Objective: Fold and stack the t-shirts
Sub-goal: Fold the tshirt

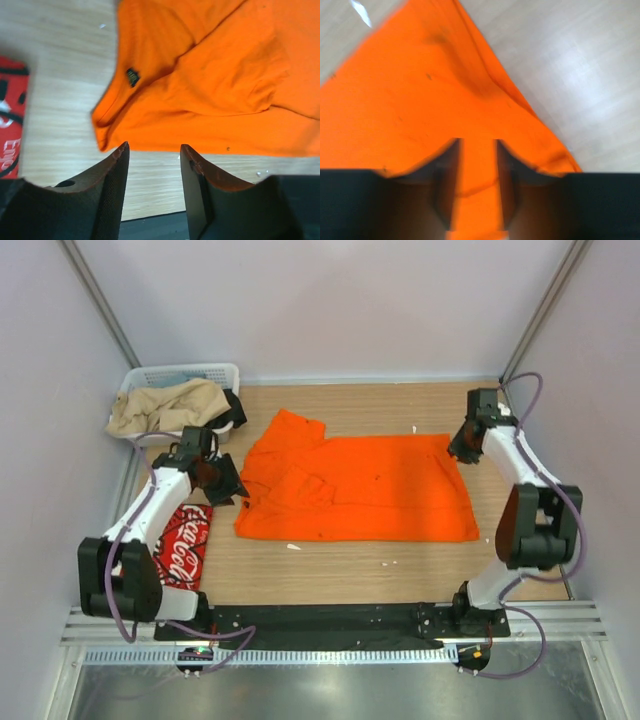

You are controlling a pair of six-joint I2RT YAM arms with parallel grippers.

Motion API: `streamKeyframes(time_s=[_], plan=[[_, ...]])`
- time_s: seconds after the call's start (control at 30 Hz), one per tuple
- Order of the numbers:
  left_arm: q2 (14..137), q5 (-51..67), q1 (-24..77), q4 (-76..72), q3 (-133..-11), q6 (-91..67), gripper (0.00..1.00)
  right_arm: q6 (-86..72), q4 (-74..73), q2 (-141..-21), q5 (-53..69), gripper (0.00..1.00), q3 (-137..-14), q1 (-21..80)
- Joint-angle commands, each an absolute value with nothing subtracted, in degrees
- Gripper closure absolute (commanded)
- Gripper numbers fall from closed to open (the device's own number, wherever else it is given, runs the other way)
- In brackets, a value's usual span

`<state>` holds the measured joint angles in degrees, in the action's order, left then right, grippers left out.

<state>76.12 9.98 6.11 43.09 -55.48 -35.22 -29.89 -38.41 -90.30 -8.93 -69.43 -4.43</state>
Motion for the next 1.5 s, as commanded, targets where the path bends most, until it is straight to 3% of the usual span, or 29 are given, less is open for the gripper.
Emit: streamKeyframes(time_s=[0.0, 0.03, 0.07, 0.3, 0.63, 0.9, 1.0, 1.03, 1.17, 1.33, 1.47], plan=[[84.4, 16.9, 7.9, 39.9, -60.9, -29.9, 0.54, -29.9, -31.4, -101.7, -7.6, 0.82, -79.4, -3.6], [86.6, 16.7, 9.4, 40.0, -63.5, -29.4, 0.57, -30.3, -31.8, -106.3, -7.7, 0.94, -81.6, -3.6], [89.6, 15.5, 10.3, 40.3, -64.7, -29.2, 0.58, -30.7, -31.4, -108.5, -7.9, 0.99, -83.3, -3.3], [97.4, 15.1, 15.0, 38.9, -68.8, -28.7, 0.60, -29.9, -28.7, -122.4, -6.9, 0.99, -93.8, -2.7], [97.6, 5.2, 15.3, 41.0, -70.0, -24.9, 0.64, -21.9, -27.0, -127.4, -14.2, 0.97, -97.0, -3.0], [99.8, 2.5, 15.2, 43.9, -80.7, -21.7, 0.63, -14.9, -24.4, -130.2, -14.5, 0.89, -99.9, -3.0], [100.9, 1.1, 15.2, 44.2, -83.4, -20.8, 0.57, -13.1, -25.1, -131.6, -16.6, 0.85, -102.1, -3.0], [101.6, 0.9, 15.2, 43.5, -84.2, -20.7, 0.55, -12.7, -25.5, -131.7, -16.9, 0.78, -102.7, -3.0], [107.3, 0.5, 15.0, 41.6, -91.7, -18.3, 0.48, -15.5, -28.6, -130.0, -16.1, 0.65, -105.5, -3.0], [120.5, -1.4, 14.9, 40.6, -103.3, -16.4, 0.54, -21.5, -32.8, -126.1, -16.2, 0.50, -107.4, -3.2], [128.4, -2.7, 14.7, 39.8, -112.7, -14.0, 0.54, -21.6, -34.7, -126.0, -14.2, 0.45, -110.5, -4.2]])
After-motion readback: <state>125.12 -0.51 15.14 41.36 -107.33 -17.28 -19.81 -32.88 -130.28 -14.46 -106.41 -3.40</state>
